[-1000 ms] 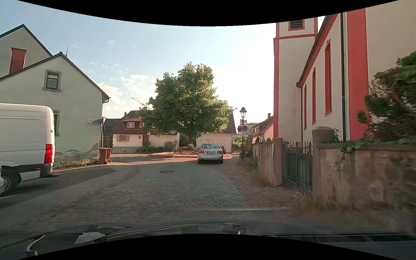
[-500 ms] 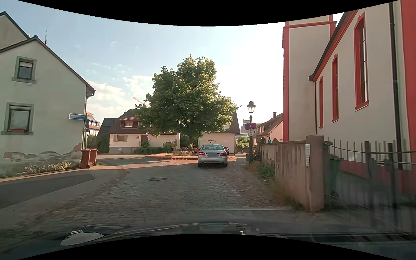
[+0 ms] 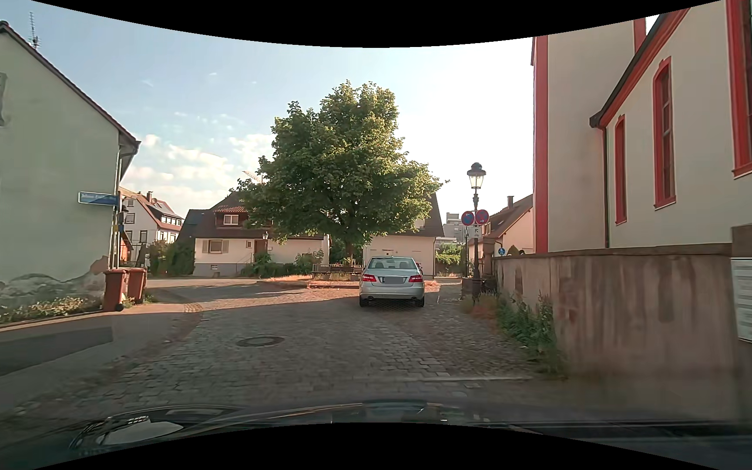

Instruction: Follow the waypoints while adhering to traffic rules and regulations

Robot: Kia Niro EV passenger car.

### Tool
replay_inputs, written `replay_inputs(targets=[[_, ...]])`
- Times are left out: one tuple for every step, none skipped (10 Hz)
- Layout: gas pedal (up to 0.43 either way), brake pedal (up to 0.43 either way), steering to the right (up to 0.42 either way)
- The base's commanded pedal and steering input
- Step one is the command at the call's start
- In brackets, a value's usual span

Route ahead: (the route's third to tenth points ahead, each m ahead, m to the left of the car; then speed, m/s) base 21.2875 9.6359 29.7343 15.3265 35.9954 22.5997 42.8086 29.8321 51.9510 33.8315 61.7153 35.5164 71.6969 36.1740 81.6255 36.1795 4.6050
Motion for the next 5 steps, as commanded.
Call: replay_inputs(targets=[[0.047,0.0,-0.087],[0.047,0.0,-0.11],[0.047,0.0,-0.132],[0.047,0.0,-0.156],[0.047,0.0,-0.177]])
